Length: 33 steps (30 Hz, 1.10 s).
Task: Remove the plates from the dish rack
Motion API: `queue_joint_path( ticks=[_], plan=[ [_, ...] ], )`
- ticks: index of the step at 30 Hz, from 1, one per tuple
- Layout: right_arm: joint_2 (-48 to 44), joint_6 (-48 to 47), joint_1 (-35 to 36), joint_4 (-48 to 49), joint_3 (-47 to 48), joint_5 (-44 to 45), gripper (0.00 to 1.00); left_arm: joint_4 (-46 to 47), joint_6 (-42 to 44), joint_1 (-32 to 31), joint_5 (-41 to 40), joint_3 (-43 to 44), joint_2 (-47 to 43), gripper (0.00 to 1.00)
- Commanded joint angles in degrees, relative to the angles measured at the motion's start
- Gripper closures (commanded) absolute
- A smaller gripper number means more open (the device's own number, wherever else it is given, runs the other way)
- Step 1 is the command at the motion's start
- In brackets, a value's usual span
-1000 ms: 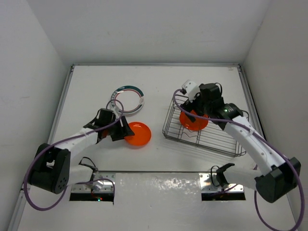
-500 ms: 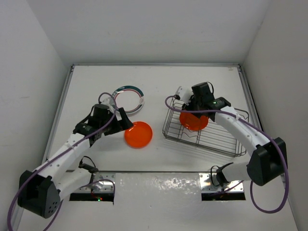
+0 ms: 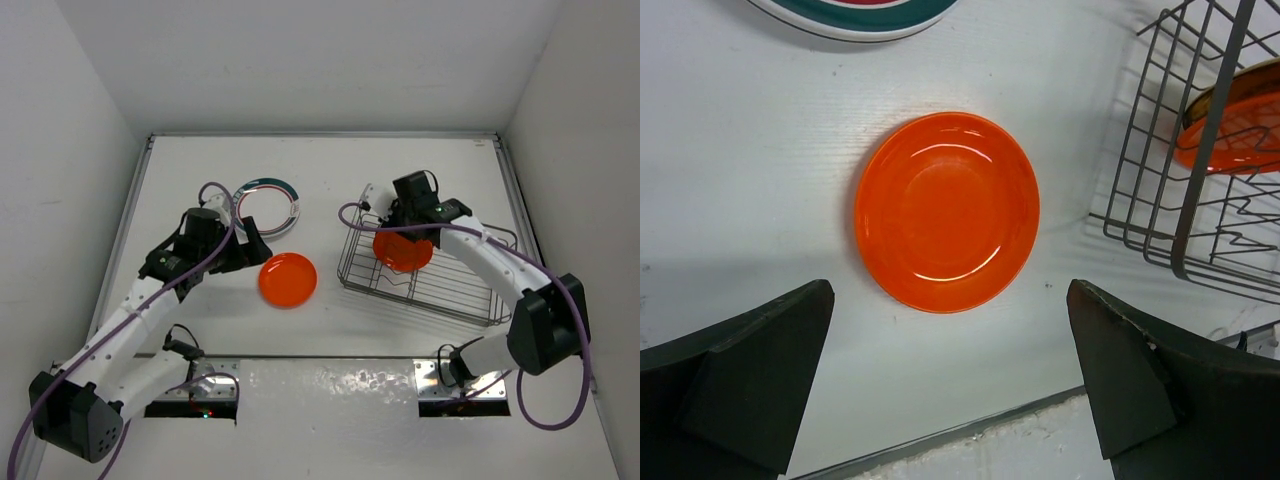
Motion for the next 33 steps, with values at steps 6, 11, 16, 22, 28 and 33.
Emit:
queue_joint_path(
  ticks=[6, 11, 16, 22, 28, 33],
  plan=[
    [-0.17, -0.92, -0.12, -3.03, 3.84, -1.94, 1.0, -1.04, 2.5, -0.58, 0.07, 3.88, -0.68, 0.0],
    [-3.69, -0.75, -0.04, -5.32, 6.99, -0.36, 1.0, -1.05, 2.59, -0.58, 0.42, 5.64, -0.33, 0.0],
    [-7.9, 0.39, -0.04, -11.64, 15.08, 1.05, 1.0, 1.06, 3.63, -0.58, 4.27, 9.94, 0.99, 0.0],
    [-8.52, 12.38, -0.03, -17.98, 29.75, -4.64, 1.0, 19.03, 5.31, -0.58, 20.5, 14.78, 0.99, 0.0],
    [-9.58, 36.04, -0.12, -1.69, 26.44, -33.69, 1.0, 21.56, 8.73, -0.58, 21.16, 18.29, 6.6, 0.0],
    [-10.63, 57.38, -0.12, 21.18, 15.91, -45.52, 1.0, 22.15, 8.83, -0.58, 23.17, 17.43, 9.6, 0.05]
  ],
)
